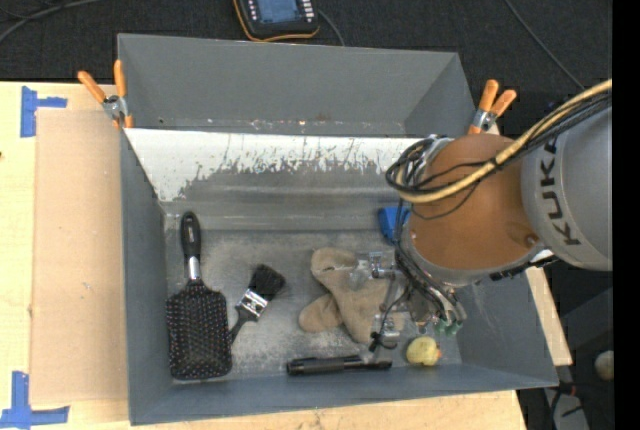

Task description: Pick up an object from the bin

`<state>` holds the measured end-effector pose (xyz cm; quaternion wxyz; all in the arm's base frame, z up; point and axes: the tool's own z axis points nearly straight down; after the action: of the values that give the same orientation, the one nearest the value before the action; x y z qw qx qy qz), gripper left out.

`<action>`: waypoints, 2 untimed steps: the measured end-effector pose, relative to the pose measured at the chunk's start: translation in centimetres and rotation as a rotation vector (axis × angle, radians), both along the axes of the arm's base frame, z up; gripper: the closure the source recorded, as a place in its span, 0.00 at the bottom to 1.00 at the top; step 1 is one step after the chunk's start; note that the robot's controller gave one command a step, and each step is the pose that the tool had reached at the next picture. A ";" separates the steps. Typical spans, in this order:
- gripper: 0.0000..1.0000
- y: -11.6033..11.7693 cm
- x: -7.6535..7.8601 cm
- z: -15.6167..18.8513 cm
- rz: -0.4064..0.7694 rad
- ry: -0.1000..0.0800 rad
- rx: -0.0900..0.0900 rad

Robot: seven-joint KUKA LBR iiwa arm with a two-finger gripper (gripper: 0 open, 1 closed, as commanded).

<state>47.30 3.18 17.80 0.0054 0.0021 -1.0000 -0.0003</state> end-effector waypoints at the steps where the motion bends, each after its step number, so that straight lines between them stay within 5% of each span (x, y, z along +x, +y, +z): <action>1: 0.00 0.0 0.2 0.4 -0.003 -0.008 0.000; 2: 0.00 -2.9 4.0 -10.8 -0.141 -0.011 0.002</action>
Offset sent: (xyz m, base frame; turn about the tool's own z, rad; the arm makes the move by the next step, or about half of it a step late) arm 0.0383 -0.0303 -0.1080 0.1434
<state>51.28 0.31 6.98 0.0000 -0.0681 -0.9977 -0.0017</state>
